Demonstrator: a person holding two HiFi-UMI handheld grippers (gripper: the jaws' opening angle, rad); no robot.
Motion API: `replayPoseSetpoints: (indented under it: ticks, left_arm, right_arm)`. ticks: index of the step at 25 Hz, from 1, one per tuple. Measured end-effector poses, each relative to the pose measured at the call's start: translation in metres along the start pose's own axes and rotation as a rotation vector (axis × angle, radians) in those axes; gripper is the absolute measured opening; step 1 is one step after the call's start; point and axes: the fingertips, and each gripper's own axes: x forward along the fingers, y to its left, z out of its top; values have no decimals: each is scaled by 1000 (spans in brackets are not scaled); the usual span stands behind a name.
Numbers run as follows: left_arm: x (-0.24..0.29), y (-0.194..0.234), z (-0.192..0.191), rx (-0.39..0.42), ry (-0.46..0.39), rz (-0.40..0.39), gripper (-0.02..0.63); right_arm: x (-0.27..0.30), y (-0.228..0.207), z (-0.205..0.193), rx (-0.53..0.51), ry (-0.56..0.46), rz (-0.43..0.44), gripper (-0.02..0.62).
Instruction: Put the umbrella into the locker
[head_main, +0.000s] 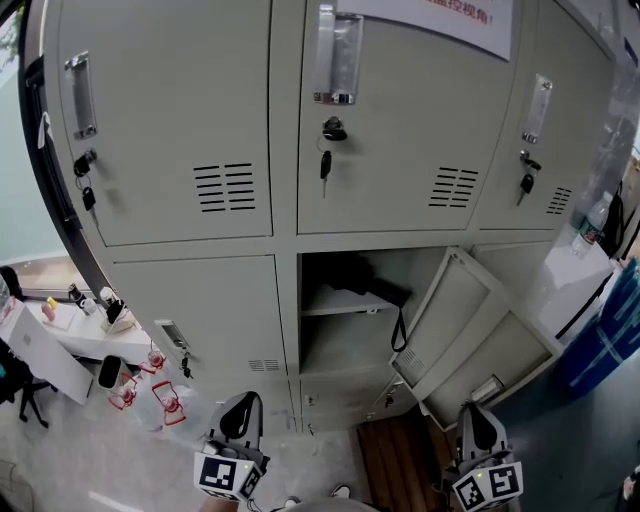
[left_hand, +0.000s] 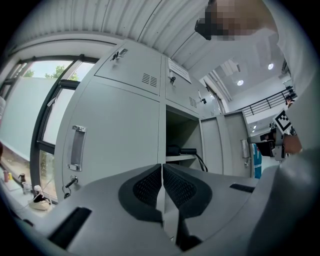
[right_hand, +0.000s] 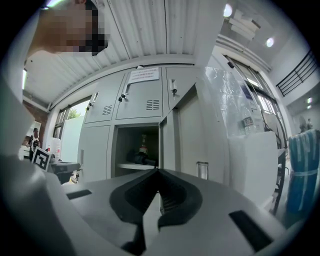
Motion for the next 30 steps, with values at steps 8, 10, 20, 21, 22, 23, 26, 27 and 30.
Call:
replayPoseSetpoints:
  ticks: [8, 10, 20, 21, 22, 23, 26, 27, 30]
  left_arm:
    - [-1, 5, 0, -7, -2, 31, 28]
    - [-2, 5, -1, -8, -2, 37, 28]
    - [-13, 13, -4, -5, 10, 82, 28]
    - [-14, 14, -4, -4, 12, 86, 28]
    - [-15, 15, -4, -3, 14, 91, 28]
    - [-16, 16, -4, -1, 16, 94, 28]
    - [-17, 16, -3, 4, 14, 91, 28]
    - [-17, 16, -2, 5, 14, 91, 28]
    - [-17, 17, -1, 6, 15, 89, 28]
  right_arm:
    - [7, -7, -1, 6, -1, 4, 17]
    - [14, -4, -6, 17, 3, 28, 17]
    - [35, 23, -9, -25, 2, 125, 17]
    - [35, 24, -9, -19, 2, 127, 17]
    - [36, 26, -8, -12, 1, 129, 17]
    - [36, 27, -8, -7, 0, 132, 17]
    - [37, 31, -7, -6, -3, 136, 17]
    - [37, 32, -8, -5, -1, 136, 17]
    - [37, 33, -11, -1, 10, 133, 17]
